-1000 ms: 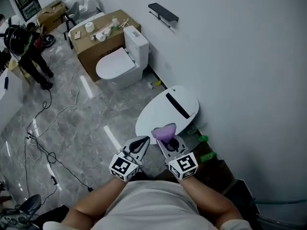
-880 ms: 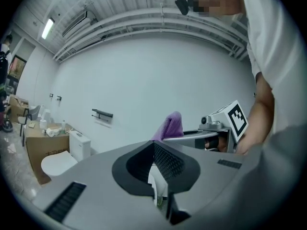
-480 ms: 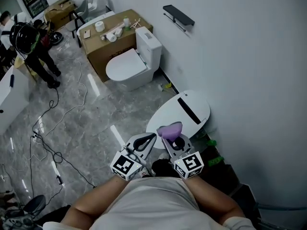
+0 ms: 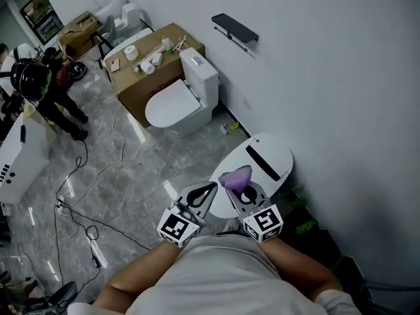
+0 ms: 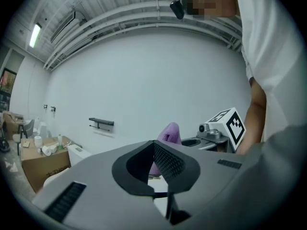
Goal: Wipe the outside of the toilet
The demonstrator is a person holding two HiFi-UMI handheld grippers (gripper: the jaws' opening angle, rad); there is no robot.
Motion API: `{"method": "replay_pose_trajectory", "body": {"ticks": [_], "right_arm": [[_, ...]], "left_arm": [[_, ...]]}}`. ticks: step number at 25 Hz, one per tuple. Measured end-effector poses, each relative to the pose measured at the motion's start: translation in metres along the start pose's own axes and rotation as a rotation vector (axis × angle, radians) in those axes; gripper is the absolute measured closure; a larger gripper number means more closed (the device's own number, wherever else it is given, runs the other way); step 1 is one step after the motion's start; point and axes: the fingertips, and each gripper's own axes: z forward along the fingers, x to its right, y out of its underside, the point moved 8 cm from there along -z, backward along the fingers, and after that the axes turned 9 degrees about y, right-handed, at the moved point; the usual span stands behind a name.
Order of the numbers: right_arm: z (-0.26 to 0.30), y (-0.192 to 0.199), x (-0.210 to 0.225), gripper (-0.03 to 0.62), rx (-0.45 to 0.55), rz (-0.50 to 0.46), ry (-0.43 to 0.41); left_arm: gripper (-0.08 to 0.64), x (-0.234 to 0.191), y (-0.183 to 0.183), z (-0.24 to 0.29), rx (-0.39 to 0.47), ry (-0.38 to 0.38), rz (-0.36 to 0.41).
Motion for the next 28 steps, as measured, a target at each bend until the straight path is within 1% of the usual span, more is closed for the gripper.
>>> {"method": "replay_pose_trajectory", "body": {"ticks": [2, 5, 7, 9, 12, 16, 19, 23, 26, 28], "right_arm": [[0.004, -0.003, 0.009, 0.497, 0.010, 0.001, 0.029], [0.011, -0.009, 0.018, 0.497, 0.025, 0.003, 0.089], [0.016, -0.013, 0.017, 0.497, 0.036, 0.015, 0.145], [0.024, -0.017, 0.009, 0.497, 0.051, 0.017, 0.209], [0.042, -0.020, -0.011, 0.497, 0.072, 0.029, 0.309], [0.061, -0.019, -0.040, 0.497, 0.107, 0.119, 0.494], [0.073, -0.023, -0.066, 0.497, 0.130, 0.159, 0.608], [0.077, -0.026, -0.100, 0.497, 0.145, 0.189, 0.709], [0.077, -0.030, -0.123, 0.498, 0.152, 0.199, 0.756], [0.075, -0.032, -0.131, 0.499, 0.157, 0.200, 0.781]], "left_arm": [[0.554, -0.008, -0.002, 0.011, 0.000, 0.027, 0.027], [0.554, -0.025, -0.009, 0.024, -0.007, 0.070, -0.002], [0.554, -0.040, -0.011, 0.028, -0.008, 0.119, -0.009], [0.554, -0.058, -0.011, 0.029, -0.004, 0.178, 0.000], [0.554, -0.083, -0.016, 0.022, -0.007, 0.282, 0.014], [0.554, -0.116, -0.020, 0.007, -0.017, 0.457, 0.026], [0.554, -0.140, -0.024, -0.004, -0.032, 0.542, 0.033], [0.554, -0.147, -0.025, -0.021, -0.029, 0.653, 0.024], [0.554, -0.149, -0.026, -0.031, -0.030, 0.693, -0.017], [0.554, -0.149, -0.026, -0.033, -0.025, 0.710, -0.030]]}}
